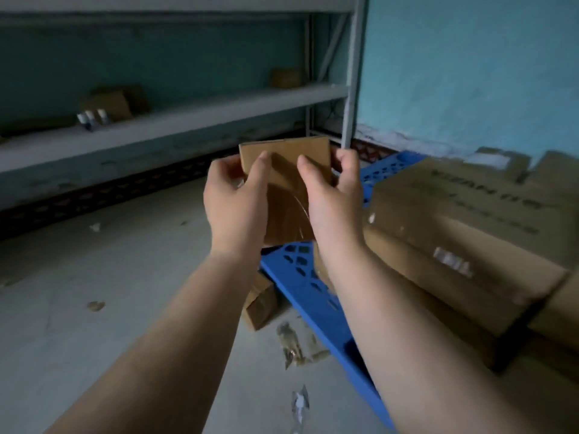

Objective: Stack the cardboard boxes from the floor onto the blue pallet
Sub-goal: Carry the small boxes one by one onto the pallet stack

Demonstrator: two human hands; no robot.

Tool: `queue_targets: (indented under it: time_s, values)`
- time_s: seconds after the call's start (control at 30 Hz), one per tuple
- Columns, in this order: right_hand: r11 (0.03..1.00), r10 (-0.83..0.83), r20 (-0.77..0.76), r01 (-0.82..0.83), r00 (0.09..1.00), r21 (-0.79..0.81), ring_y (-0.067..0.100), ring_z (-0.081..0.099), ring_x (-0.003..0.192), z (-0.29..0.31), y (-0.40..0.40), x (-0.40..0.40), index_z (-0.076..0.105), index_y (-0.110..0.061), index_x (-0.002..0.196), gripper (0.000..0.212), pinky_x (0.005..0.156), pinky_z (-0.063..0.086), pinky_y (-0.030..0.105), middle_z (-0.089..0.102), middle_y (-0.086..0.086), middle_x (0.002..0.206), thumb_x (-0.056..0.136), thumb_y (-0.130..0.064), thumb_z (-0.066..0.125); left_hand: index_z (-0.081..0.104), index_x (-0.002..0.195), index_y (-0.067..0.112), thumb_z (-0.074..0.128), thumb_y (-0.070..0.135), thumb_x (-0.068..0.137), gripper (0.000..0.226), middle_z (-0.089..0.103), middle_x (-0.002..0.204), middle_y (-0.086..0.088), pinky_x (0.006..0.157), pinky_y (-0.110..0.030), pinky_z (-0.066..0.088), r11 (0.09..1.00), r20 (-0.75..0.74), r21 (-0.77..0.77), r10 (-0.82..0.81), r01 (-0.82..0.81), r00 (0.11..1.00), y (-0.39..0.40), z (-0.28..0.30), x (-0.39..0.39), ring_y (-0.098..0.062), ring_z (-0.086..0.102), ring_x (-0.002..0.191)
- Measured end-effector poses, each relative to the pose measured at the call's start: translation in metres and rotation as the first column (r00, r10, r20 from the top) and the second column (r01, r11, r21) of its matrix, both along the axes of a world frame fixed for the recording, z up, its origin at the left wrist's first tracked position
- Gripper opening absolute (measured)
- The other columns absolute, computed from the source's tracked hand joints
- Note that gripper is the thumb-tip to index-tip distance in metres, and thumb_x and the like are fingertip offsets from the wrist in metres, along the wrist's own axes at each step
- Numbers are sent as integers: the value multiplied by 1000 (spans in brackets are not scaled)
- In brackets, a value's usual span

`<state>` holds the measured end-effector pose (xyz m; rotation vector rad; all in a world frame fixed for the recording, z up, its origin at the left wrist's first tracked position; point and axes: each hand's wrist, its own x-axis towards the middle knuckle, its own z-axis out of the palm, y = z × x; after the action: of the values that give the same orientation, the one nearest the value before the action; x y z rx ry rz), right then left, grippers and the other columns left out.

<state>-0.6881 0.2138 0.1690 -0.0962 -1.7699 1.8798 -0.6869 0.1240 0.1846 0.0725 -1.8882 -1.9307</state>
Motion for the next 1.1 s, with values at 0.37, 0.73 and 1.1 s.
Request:
queue_targets:
  time_s: [0.37, 0.73, 1.1]
  values:
    - [885, -429, -350, 465, 833, 22, 4, 61, 92, 87, 210, 124, 48, -37, 93, 24, 60, 48, 10, 61, -6, 107, 74, -38, 63, 58, 104, 32, 57, 32, 87, 17, 65, 104, 6, 85, -35, 54, 831, -209, 11, -542, 556, 814, 208, 90, 99, -12, 62, 97]
    - [649, -735, -255, 761, 628, 6, 1, 59, 93, 39, 323, 231, 48, -45, 89, 24, 74, 50, 21, 59, -17, 100, 72, -41, 64, 62, 99, 26, 64, 45, 70, 35, 64, 100, 0, 73, -31, 47, 607, -74, 54, -789, 793, 609, 341, 51, 163, -9, 60, 84]
    - [537, -837, 36, 832, 546, -140, 6, 58, 104, -84, 299, 249, 45, -46, 99, 41, 72, 46, 19, 55, -14, 114, 63, -51, 63, 61, 90, 38, 63, 36, 81, 9, 57, 69, 24, 46, -5, 40, 454, 185, -592, -727, 666, 661, 336, -34, 170, 12, 54, 61]
